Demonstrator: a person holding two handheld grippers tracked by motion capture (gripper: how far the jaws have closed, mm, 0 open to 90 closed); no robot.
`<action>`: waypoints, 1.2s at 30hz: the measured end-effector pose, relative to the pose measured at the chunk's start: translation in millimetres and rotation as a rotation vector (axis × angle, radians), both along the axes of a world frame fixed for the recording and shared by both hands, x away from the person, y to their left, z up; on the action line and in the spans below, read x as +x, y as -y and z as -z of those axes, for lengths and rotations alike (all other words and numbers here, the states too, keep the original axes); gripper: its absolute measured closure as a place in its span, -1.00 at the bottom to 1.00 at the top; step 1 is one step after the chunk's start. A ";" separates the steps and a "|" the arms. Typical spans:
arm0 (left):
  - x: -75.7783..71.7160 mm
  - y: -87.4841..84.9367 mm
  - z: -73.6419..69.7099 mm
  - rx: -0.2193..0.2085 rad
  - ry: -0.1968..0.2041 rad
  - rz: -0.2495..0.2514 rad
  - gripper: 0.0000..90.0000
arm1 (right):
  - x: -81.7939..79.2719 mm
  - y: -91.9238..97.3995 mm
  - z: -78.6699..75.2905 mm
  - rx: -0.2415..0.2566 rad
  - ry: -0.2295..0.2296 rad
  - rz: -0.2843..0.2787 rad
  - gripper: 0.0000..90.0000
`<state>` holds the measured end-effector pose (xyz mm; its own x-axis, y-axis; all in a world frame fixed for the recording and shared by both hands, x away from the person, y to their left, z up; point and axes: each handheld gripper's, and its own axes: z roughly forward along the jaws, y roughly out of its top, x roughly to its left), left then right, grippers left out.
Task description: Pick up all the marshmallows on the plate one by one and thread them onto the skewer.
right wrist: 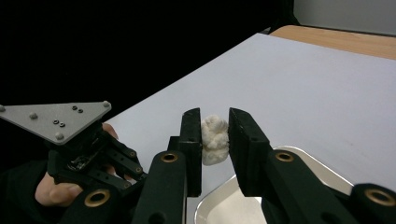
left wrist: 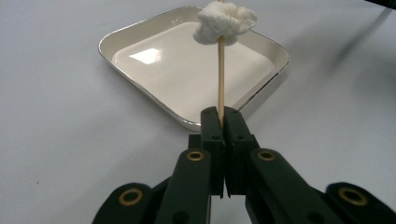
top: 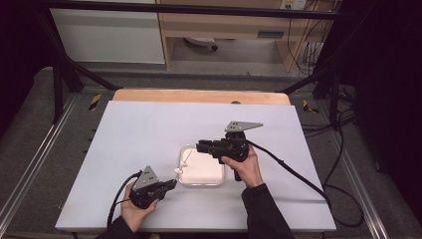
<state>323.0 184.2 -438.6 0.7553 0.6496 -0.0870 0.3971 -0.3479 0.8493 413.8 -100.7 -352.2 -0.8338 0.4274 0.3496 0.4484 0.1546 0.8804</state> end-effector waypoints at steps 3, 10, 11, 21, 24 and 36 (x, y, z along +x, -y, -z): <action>0.0 -0.2 -0.1 -0.001 0.001 0.000 0.97 | 1.9 -3.1 0.9 0.007 -0.009 -0.002 0.69; -0.4 0.6 0.1 0.004 0.001 0.003 0.97 | 5.4 -7.8 6.0 0.009 -0.027 -0.006 0.69; -0.3 0.4 0.1 0.004 0.002 0.002 0.97 | 5.7 -8.2 6.6 0.011 -0.027 -0.008 0.69; -0.2 0.3 0.5 0.004 0.000 -0.002 0.97 | 6.4 -12.7 12.7 0.024 -0.050 -0.022 0.70; -0.4 0.3 0.4 0.000 0.003 -0.001 0.97 | 6.4 -13.9 14.6 0.024 -0.058 -0.029 0.70; -0.5 0.6 1.7 0.013 -0.002 -0.004 0.97 | 2.6 -18.6 20.8 0.036 -0.086 -0.052 0.74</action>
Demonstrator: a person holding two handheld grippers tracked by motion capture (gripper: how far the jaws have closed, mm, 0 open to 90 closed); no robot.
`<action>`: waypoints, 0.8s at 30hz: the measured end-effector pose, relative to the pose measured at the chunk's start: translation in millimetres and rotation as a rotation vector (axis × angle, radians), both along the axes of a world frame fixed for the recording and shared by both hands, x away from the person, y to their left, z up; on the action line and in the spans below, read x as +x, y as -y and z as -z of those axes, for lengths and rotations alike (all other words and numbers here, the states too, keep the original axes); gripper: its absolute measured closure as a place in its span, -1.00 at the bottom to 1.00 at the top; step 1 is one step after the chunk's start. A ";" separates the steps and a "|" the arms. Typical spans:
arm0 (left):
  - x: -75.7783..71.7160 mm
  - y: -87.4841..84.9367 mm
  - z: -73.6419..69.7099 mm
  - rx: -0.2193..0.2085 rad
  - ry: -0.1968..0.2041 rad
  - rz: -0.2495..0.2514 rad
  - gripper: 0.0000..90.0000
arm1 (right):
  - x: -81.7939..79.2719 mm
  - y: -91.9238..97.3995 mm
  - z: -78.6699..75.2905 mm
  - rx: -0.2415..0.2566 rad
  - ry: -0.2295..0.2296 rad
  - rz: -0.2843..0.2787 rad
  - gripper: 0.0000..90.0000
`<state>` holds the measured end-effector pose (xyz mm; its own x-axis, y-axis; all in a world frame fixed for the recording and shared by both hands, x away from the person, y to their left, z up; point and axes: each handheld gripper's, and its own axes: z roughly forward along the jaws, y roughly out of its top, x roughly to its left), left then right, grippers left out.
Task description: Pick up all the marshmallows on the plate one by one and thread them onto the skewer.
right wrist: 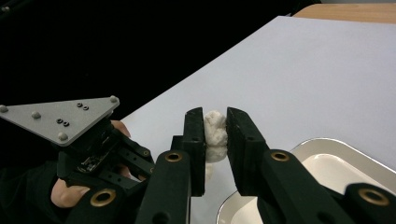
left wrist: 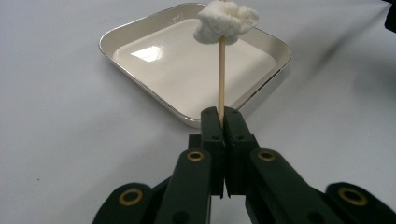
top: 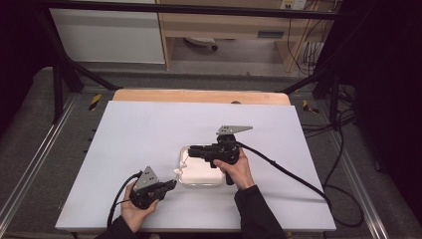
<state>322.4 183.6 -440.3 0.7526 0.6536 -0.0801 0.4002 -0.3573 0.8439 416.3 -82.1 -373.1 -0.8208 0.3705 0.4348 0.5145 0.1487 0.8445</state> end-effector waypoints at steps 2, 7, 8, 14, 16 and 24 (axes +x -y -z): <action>-0.1 0.3 0.4 0.005 -0.002 0.001 0.97 | -0.9 -0.5 0.9 -0.005 0.003 -0.008 0.74; 0.0 0.9 0.8 0.008 -0.003 0.003 0.97 | -2.3 -3.0 5.3 -0.024 0.006 -0.011 0.75; 0.0 0.7 1.0 0.009 -0.004 0.003 0.97 | -2.5 -3.7 6.0 -0.017 0.001 -0.012 0.75; 0.1 0.6 1.0 0.008 -0.004 0.003 0.97 | -3.7 -6.5 10.6 -0.020 -0.009 -0.021 0.75; 0.0 0.6 1.0 0.009 -0.005 0.002 0.97 | -4.0 -7.1 11.2 -0.016 -0.011 -0.021 0.75; 0.1 1.8 1.2 0.009 -0.003 0.001 0.97 | -7.3 -12.0 19.0 -0.026 -0.017 -0.040 0.75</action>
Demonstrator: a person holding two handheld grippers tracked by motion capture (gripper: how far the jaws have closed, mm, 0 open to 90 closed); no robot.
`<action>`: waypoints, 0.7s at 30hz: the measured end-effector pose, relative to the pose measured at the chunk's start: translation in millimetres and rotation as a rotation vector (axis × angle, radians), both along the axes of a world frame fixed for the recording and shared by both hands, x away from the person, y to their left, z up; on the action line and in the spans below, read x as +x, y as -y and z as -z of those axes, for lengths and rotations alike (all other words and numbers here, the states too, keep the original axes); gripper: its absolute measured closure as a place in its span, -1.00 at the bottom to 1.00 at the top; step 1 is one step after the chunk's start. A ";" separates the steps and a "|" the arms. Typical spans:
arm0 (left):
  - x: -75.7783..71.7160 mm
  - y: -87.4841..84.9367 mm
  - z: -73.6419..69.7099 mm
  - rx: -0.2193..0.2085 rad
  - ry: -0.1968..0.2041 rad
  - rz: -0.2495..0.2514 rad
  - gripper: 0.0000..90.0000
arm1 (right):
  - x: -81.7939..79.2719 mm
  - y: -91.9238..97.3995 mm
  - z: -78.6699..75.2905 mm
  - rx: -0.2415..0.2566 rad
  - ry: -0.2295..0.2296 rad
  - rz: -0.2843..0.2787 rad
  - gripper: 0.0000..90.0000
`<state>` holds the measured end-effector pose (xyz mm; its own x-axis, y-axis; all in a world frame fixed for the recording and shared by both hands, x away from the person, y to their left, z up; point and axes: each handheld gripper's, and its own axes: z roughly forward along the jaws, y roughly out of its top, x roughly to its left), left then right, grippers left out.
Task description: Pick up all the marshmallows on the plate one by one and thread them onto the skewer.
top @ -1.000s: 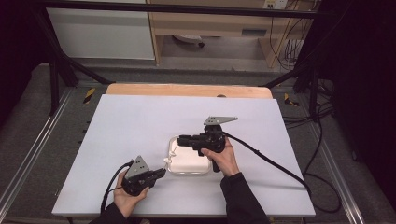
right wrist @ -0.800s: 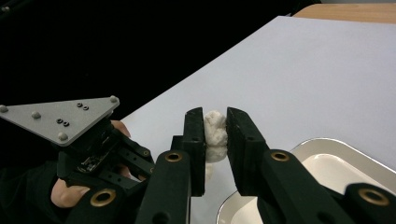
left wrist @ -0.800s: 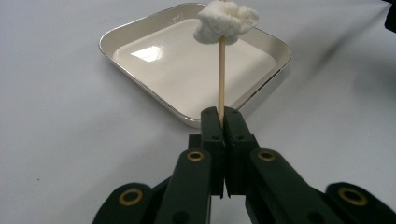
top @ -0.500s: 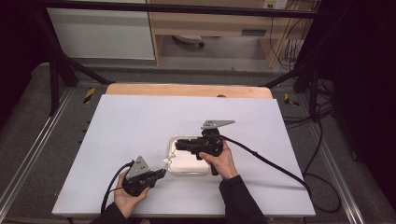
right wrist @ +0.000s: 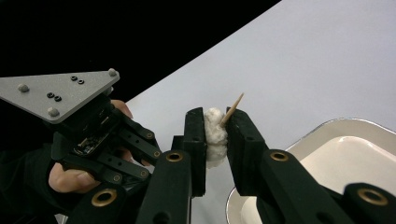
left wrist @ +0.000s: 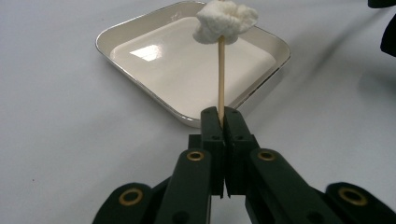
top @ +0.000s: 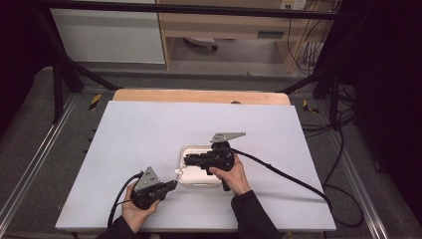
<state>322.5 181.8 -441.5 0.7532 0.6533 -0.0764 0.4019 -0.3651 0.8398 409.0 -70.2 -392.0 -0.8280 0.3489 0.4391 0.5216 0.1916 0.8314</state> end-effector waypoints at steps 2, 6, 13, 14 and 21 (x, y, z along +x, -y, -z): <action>0.3 -0.5 -0.2 -0.002 -0.001 0.001 0.97 | 0.4 0.5 -0.2 -0.007 -0.003 0.000 0.74; 0.6 -0.4 -1.3 -0.004 0.003 -0.001 0.97 | -0.6 3.0 -4.5 -0.015 0.020 0.011 0.61; 1.7 -3.9 -1.5 -0.015 -0.003 -0.013 0.97 | -3.9 9.8 -11.9 -0.097 0.110 0.073 0.08; 1.8 -4.0 -1.5 -0.016 -0.004 -0.012 0.97 | -4.5 10.8 -11.6 -0.111 0.124 0.080 0.00; 1.9 -4.2 -1.7 -0.014 -0.009 -0.014 0.97 | -7.6 24.9 -5.8 -0.219 0.189 0.140 -0.53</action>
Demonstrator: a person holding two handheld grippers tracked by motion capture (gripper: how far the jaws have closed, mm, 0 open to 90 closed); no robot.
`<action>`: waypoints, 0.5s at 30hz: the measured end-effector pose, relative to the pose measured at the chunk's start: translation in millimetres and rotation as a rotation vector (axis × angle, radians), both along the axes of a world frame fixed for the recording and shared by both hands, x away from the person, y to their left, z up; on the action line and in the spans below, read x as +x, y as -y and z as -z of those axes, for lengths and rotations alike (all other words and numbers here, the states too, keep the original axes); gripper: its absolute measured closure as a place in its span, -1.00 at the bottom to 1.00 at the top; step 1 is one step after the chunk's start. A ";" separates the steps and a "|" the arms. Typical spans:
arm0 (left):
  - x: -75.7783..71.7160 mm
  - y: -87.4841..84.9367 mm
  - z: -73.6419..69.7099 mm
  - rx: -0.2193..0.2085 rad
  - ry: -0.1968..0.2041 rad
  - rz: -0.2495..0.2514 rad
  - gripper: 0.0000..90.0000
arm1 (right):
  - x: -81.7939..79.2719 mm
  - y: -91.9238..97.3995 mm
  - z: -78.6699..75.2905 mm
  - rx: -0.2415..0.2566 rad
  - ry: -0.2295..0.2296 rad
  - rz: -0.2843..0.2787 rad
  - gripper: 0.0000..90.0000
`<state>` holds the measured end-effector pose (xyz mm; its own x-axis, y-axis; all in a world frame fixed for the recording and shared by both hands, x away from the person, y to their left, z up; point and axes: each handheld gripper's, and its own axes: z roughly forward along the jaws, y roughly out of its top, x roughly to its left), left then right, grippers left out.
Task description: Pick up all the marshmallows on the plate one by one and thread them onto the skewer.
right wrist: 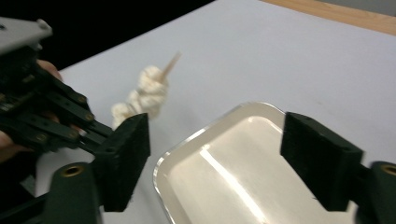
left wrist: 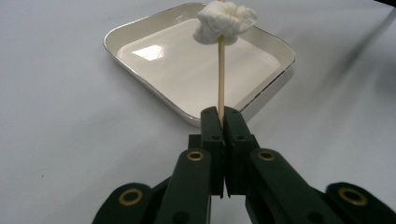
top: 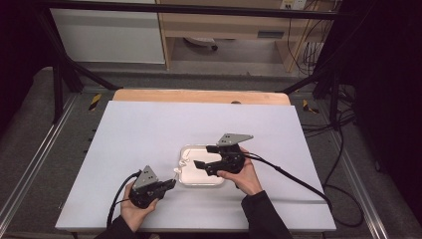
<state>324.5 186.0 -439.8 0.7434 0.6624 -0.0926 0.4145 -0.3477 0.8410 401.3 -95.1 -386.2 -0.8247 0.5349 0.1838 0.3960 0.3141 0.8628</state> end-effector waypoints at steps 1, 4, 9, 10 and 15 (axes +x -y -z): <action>0.1 -0.1 -0.2 0.000 -0.001 -0.001 0.97 | 0.1 3.1 1.5 -0.008 -0.001 0.010 -0.61; 0.5 -0.6 -0.6 -0.001 -0.005 -0.003 0.97 | 0.2 13.6 6.5 -0.044 -0.003 0.041 -0.75; 1.3 -1.5 -1.4 -0.007 -0.014 -0.003 0.97 | -0.8 33.6 17.8 -0.081 -0.041 0.094 -0.88; 1.2 -1.8 -1.7 -0.008 -0.016 -0.004 0.97 | -1.3 37.9 20.6 -0.088 -0.046 0.103 -0.91; 1.6 -3.0 -4.5 -0.006 -0.021 -0.001 0.97 | -6.8 57.7 32.1 -0.130 -0.054 0.141 -0.98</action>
